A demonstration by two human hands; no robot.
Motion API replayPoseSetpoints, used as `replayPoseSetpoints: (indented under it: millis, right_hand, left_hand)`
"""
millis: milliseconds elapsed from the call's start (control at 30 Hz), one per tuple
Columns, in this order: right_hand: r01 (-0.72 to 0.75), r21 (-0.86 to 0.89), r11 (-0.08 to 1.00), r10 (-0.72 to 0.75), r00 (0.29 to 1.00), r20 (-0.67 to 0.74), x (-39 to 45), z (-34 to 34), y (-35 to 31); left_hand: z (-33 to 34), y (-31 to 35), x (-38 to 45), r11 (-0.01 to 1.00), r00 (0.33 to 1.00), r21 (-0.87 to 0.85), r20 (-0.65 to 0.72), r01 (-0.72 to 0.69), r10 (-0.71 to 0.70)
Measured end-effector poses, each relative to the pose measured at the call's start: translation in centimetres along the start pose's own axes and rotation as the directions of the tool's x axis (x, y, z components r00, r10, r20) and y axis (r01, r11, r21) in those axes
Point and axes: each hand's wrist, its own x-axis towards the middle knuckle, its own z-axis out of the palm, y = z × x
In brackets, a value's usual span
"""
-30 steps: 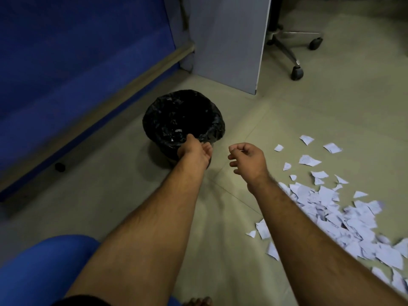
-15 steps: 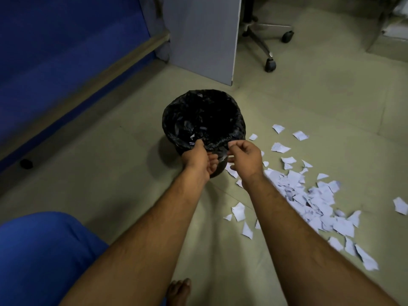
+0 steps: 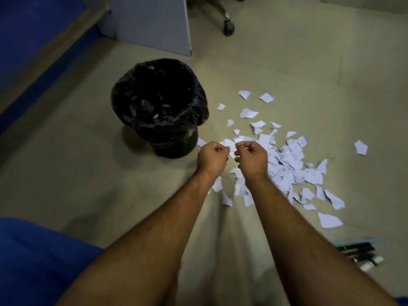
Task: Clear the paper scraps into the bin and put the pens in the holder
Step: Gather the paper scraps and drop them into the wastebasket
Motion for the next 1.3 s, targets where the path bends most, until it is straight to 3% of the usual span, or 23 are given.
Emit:
replayPoseSetpoints:
  millis: [100, 233, 300, 367, 400, 500, 600, 667, 833, 967, 1133, 1300]
  right_hand:
    - [-0.01, -0.281, 0.96, -0.023, 0.993, -0.114, 1.5, -3.2, 4.7]
    - [0.006, -0.635, 0.772, -0.14, 0.977, -0.161, 2.1, -6.0, 8.8]
    - [-0.003, -0.766, 0.643, -0.182, 0.971, -0.157, 2.7, -7.0, 10.4]
    - [-0.008, -0.839, 0.543, -0.19, 0.973, -0.132, 3.4, -8.2, 11.6]
    - [-0.023, -0.875, 0.483, -0.152, 0.982, -0.109, 3.8, -8.8, 11.9]
    - [-0.019, -0.932, 0.362, 0.018, 1.0, -0.014, 5.0, -9.9, 12.6]
    - [0.064, -0.942, 0.329, -0.02, 0.998, 0.061, 5.1, -9.5, 13.1]
    - [0.093, -0.936, 0.34, -0.084, 0.994, 0.068, 4.9, -8.9, 13.1]
    - [0.115, -0.856, 0.505, -0.113, 0.991, 0.067, 4.7, -8.0, 12.3]
    - [0.163, -0.757, 0.632, -0.191, 0.98, 0.052, 5.0, -8.4, 13.2]
    - [0.149, -0.688, 0.71, -0.256, 0.965, -0.056, 4.4, -8.4, 11.6]
    - [0.149, -0.623, 0.768, -0.29, 0.948, -0.129, 3.8, -9.6, 9.1]
  left_hand:
    - [4.8, -2.9, 0.7, 0.918, 0.981, 0.371, 0.178, -0.141, 0.078]
    - [8.6, -5.3, 1.9, 0.654, 0.943, 0.687, 0.301, -0.317, 0.141]
    - [9.9, -6.1, 2.8, 0.464, 0.902, 0.775, 0.398, -0.429, 0.169]
    - [10.9, -6.6, 3.7, 0.233, 0.843, 0.813, 0.49, -0.533, 0.221]
    - [11.2, -6.6, 4.0, 0.166, 0.821, 0.809, 0.527, -0.564, 0.219]
    - [11.7, -6.9, 4.8, 0.072, 0.773, 0.771, 0.626, -0.633, 0.1]
    - [12.0, -7.9, 3.9, -0.051, 0.734, 0.739, 0.674, -0.672, 0.088]
    - [12.1, -8.2, 3.2, -0.047, 0.728, 0.74, 0.67, -0.671, 0.143]
    - [12.2, -8.3, 2.5, 0.032, 0.749, 0.762, 0.627, -0.647, 0.216]
    - [11.2, -9.1, 3.5, 0.233, 0.768, 0.737, 0.57, -0.635, 0.292]
    - [10.0, -6.6, 3.4, 0.439, 0.843, 0.729, 0.374, -0.525, 0.386]
    - [9.0, -3.1, 2.6, 0.466, 0.885, 0.772, 0.266, -0.433, 0.382]
